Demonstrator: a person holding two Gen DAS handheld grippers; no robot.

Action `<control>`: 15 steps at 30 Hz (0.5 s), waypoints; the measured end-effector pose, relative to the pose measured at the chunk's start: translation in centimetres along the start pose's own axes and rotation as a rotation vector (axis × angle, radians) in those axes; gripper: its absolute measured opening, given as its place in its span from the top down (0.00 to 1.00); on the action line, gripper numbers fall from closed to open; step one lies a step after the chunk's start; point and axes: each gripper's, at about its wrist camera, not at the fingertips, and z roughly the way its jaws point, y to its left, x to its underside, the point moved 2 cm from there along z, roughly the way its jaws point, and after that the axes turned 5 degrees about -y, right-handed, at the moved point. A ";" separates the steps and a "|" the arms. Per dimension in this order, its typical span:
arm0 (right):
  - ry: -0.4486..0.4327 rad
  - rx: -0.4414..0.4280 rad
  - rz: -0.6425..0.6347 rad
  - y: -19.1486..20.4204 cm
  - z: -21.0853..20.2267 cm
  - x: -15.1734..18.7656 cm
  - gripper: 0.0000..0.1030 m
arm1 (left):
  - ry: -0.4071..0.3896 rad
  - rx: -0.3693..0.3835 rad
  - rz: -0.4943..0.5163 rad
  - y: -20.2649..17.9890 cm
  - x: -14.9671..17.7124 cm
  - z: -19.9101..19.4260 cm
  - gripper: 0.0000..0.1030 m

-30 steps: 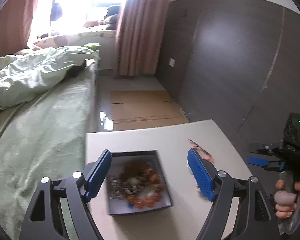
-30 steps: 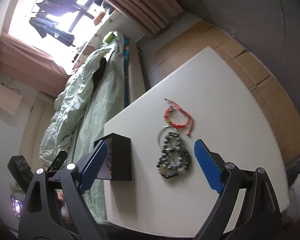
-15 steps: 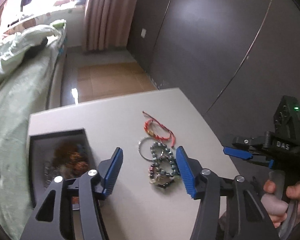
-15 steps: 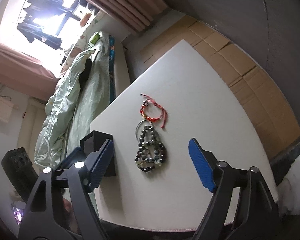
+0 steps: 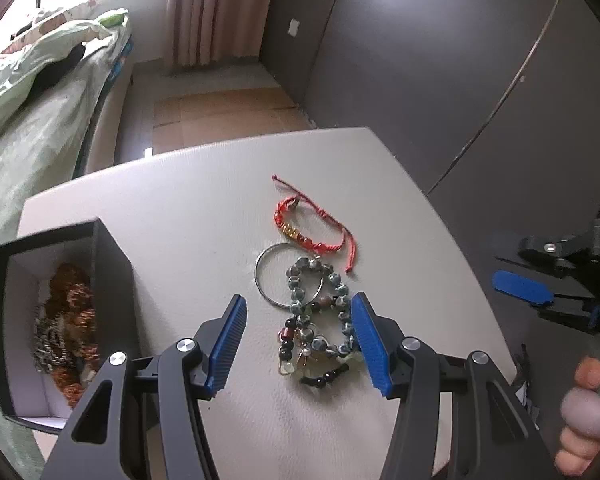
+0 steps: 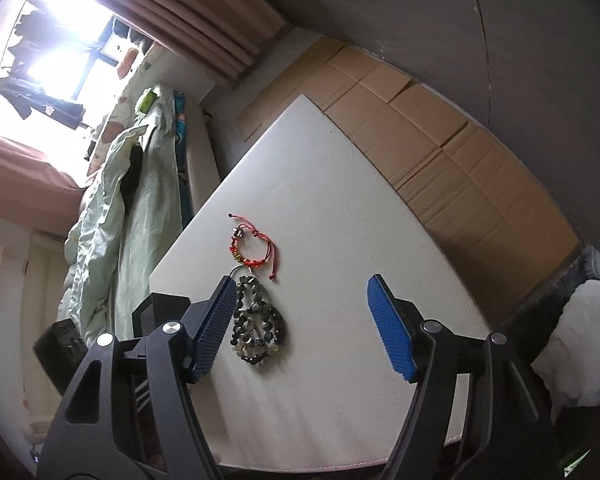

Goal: Organize jewelry
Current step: 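Move both tools back over the remaining beaded bracelets, then grasp the grey bead bracelet with the left tool while the right grasps the dark bead bracelet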

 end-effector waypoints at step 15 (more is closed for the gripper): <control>0.032 0.049 -0.071 1.3 2.4 0.8 0.31 | 0.004 0.062 -0.033 0.1 -0.3 0.6 0.94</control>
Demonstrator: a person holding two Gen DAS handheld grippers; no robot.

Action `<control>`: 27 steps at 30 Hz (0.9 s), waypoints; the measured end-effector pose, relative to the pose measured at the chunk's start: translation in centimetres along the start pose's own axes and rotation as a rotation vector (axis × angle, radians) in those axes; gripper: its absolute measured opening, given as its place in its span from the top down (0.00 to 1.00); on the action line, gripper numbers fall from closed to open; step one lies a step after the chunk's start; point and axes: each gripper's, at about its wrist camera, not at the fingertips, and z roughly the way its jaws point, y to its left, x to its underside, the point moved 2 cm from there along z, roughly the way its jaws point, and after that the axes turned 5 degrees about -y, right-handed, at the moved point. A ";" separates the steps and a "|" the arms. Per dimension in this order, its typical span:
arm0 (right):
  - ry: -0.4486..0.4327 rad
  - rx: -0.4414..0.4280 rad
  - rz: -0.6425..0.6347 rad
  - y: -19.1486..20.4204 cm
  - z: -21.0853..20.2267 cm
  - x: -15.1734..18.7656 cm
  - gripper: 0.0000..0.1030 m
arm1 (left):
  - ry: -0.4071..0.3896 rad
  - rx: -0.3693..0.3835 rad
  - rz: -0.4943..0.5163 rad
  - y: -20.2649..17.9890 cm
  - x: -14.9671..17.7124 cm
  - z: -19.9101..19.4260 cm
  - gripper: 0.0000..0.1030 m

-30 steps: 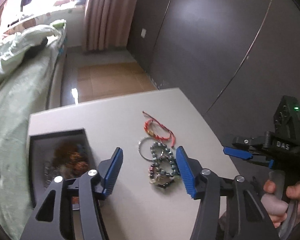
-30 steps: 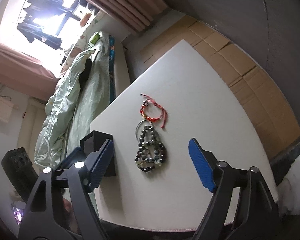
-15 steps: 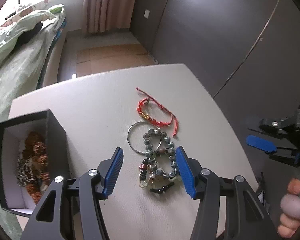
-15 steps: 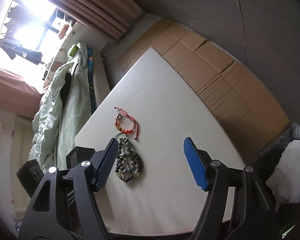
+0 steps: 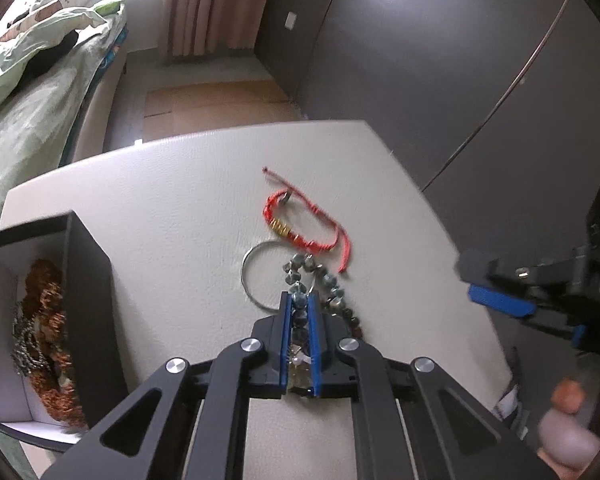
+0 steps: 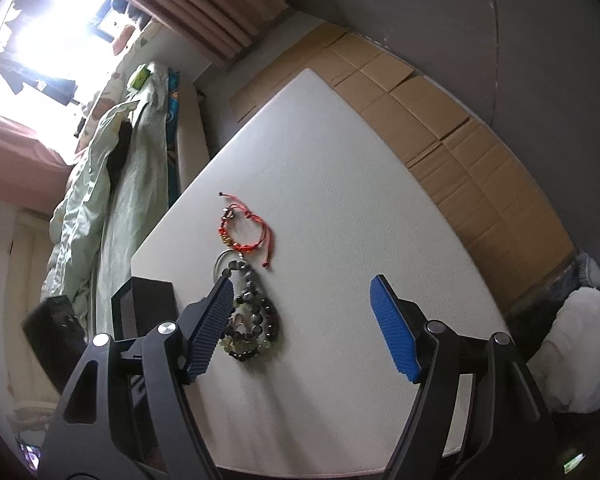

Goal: Organize jewelry
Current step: 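Grasp the grey bead bracelet with the left tool while the right grasps the dark bead bracelet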

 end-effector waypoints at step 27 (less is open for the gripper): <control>0.136 0.084 -0.303 4.9 5.6 3.5 0.63 | -0.156 0.166 -0.081 1.8 -1.9 -10.0 0.94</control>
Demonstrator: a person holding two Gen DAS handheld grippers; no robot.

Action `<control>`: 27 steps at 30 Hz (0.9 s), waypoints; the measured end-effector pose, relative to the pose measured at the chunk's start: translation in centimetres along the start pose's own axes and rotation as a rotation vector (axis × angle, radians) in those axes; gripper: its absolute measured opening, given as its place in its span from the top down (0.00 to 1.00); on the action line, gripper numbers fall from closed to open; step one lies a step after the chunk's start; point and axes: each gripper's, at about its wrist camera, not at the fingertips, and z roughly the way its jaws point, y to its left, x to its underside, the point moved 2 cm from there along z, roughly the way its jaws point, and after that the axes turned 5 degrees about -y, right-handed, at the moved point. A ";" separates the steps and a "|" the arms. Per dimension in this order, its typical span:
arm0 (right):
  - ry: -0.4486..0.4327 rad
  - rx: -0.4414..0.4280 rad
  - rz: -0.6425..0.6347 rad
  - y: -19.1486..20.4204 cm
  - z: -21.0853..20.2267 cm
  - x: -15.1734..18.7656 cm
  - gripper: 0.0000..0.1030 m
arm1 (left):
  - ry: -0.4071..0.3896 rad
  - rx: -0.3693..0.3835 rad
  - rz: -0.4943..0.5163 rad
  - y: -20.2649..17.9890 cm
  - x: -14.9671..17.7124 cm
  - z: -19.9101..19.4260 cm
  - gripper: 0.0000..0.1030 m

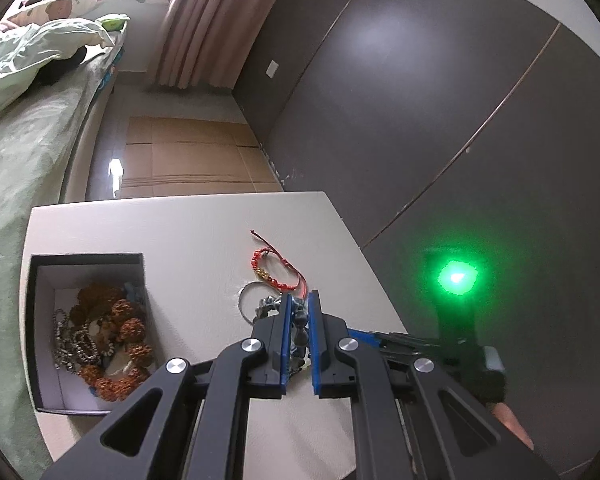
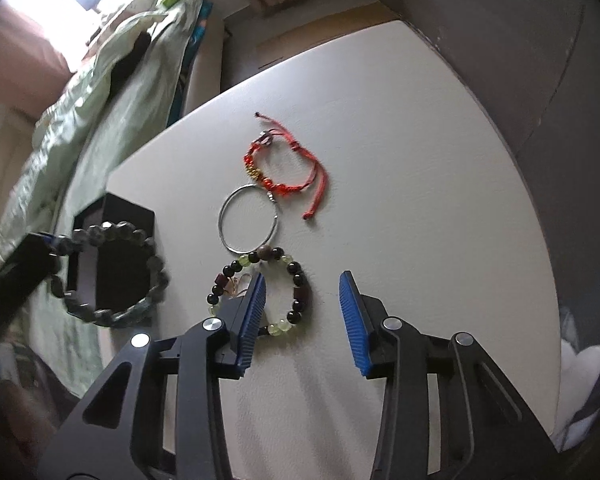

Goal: Organize jewelry
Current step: 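Grasp the grey bead bracelet with the left tool while the right grasps the dark bead bracelet, then carry both bracelets over the black box with both tools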

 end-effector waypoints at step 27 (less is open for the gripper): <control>-0.272 -0.200 -0.076 9.3 -5.4 0.3 0.92 | -0.157 -0.026 -0.110 7.5 0.4 -10.4 0.95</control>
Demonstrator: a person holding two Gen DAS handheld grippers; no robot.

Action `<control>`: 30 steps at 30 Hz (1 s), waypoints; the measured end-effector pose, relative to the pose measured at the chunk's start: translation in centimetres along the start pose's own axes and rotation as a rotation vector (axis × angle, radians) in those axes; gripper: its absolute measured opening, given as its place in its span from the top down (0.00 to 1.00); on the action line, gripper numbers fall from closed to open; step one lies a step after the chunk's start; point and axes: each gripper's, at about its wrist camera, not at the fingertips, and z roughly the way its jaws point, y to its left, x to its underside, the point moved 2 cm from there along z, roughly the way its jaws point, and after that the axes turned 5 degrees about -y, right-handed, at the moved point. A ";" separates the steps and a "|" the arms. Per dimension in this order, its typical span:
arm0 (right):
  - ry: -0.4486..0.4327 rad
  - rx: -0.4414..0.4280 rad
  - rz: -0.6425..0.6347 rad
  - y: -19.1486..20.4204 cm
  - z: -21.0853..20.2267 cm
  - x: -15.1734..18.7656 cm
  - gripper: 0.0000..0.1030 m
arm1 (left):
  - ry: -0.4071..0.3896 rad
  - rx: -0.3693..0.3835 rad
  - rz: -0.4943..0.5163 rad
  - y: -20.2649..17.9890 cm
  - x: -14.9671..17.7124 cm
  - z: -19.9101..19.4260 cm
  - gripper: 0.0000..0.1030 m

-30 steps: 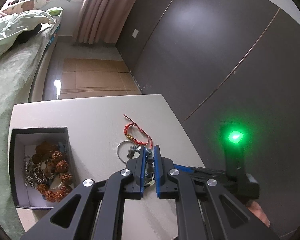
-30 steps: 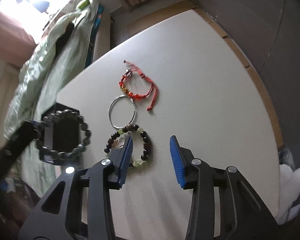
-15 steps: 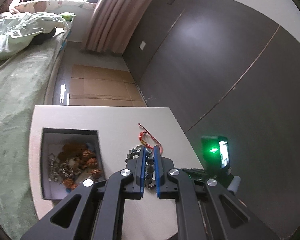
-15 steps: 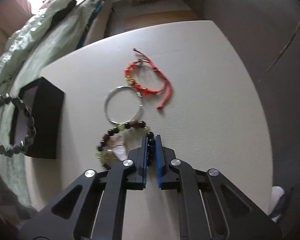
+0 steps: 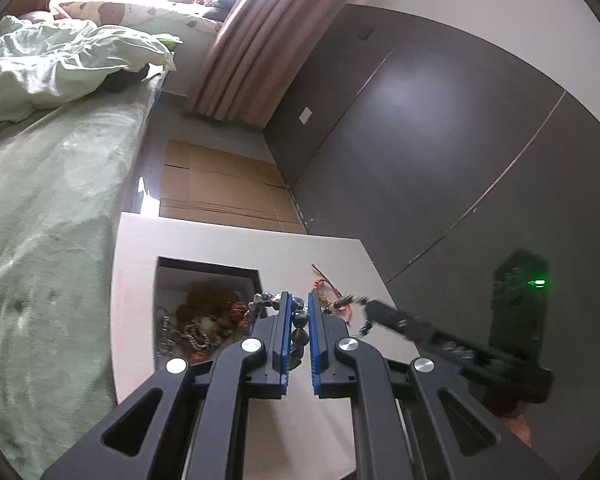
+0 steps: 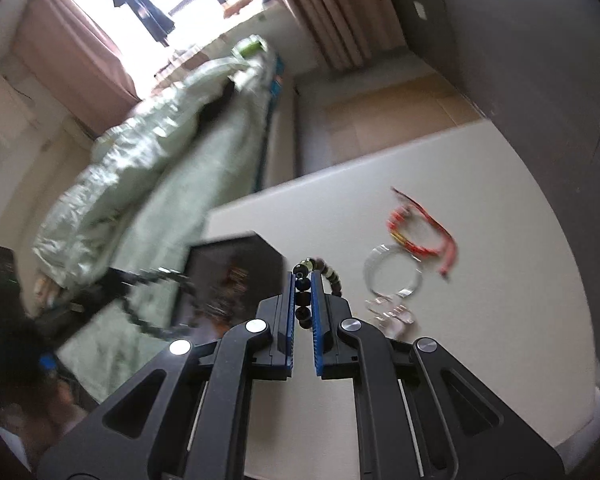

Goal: Organize jewelry
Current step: 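Carry both bracelets over the black box with both tools, then open both tools to drop the bracelets into the box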

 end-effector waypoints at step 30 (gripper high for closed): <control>0.052 -0.271 -0.028 9.9 4.0 1.2 0.70 | -0.076 -0.157 -0.085 7.3 -2.9 -3.9 0.12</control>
